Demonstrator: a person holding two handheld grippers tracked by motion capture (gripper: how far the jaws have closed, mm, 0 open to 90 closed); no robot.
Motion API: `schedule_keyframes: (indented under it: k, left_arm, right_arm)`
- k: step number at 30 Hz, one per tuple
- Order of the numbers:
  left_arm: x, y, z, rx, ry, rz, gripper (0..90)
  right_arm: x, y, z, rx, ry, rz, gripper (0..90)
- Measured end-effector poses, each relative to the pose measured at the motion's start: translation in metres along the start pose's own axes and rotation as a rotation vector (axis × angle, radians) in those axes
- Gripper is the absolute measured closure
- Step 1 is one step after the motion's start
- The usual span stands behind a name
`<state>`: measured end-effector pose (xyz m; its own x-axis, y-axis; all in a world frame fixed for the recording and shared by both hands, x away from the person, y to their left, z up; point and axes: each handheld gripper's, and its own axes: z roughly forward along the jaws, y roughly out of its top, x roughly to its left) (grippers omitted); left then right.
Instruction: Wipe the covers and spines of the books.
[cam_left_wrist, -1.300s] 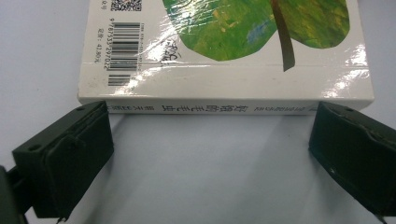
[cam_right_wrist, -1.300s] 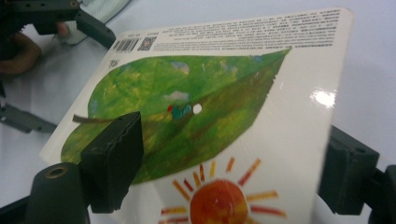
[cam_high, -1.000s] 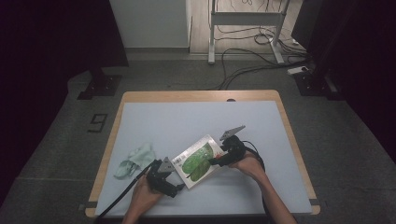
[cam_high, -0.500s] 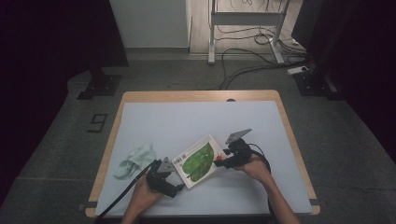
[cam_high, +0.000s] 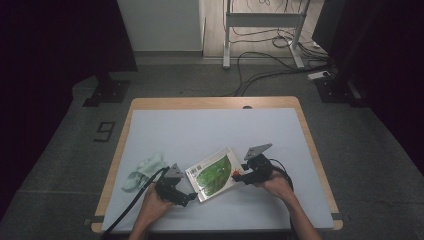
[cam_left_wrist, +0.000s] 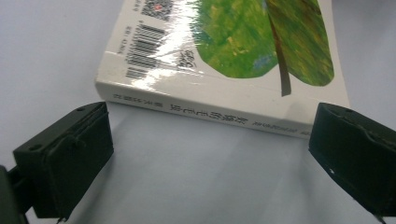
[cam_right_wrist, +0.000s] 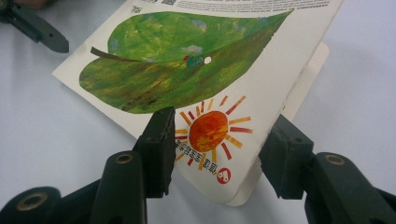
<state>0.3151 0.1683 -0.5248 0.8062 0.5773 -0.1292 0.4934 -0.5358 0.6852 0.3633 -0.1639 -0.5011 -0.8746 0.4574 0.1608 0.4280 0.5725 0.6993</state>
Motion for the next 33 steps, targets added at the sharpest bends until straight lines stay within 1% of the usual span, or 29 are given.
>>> schedule_keyframes:
  k: [2, 5, 8, 11, 14, 20, 22, 25, 29, 33]
  left_arm:
    - [0.002, 0.000, 0.000, -0.005, -0.016, -0.012, 0.0]
    - [0.004, 0.001, 0.000, -0.002, -0.022, -0.027, 0.0]
    - [0.005, 0.001, 0.001, -0.005, -0.026, -0.035, 0.0]
    - [0.006, 0.002, 0.001, -0.015, -0.040, -0.041, 0.0]
    - [0.007, 0.003, 0.002, -0.013, -0.049, -0.047, 0.0]
    - [0.006, 0.007, 0.006, 0.001, -0.053, -0.035, 0.0]
    - [0.007, 0.008, 0.006, -0.003, -0.068, -0.045, 0.0]
    - [0.008, 0.010, 0.007, -0.005, -0.074, -0.038, 0.0]
    - [0.007, 0.013, 0.011, -0.008, -0.097, -0.033, 0.2]
    - [0.005, 0.017, 0.014, -0.009, -0.099, -0.021, 0.7]
  right_arm:
    - [0.001, -0.002, 0.000, -0.005, -0.006, -0.005, 49.1]
    - [0.002, -0.004, -0.001, -0.010, -0.010, -0.011, 49.7]
    - [0.002, -0.006, -0.001, -0.015, -0.009, -0.011, 50.7]
    - [0.003, -0.008, -0.003, -0.016, -0.009, -0.005, 51.6]
    - [0.003, -0.010, -0.005, -0.019, -0.007, -0.007, 52.5]
    - [0.004, -0.013, -0.007, -0.016, -0.006, -0.010, 54.3]
    - [0.004, -0.014, -0.008, -0.014, -0.007, -0.013, 54.9]
    - [0.005, -0.016, -0.008, -0.013, -0.008, -0.012, 55.5]
    - [0.005, -0.017, -0.009, -0.012, -0.009, -0.011, 55.7]
    - [0.004, -0.018, -0.009, -0.014, -0.004, -0.007, 55.7]
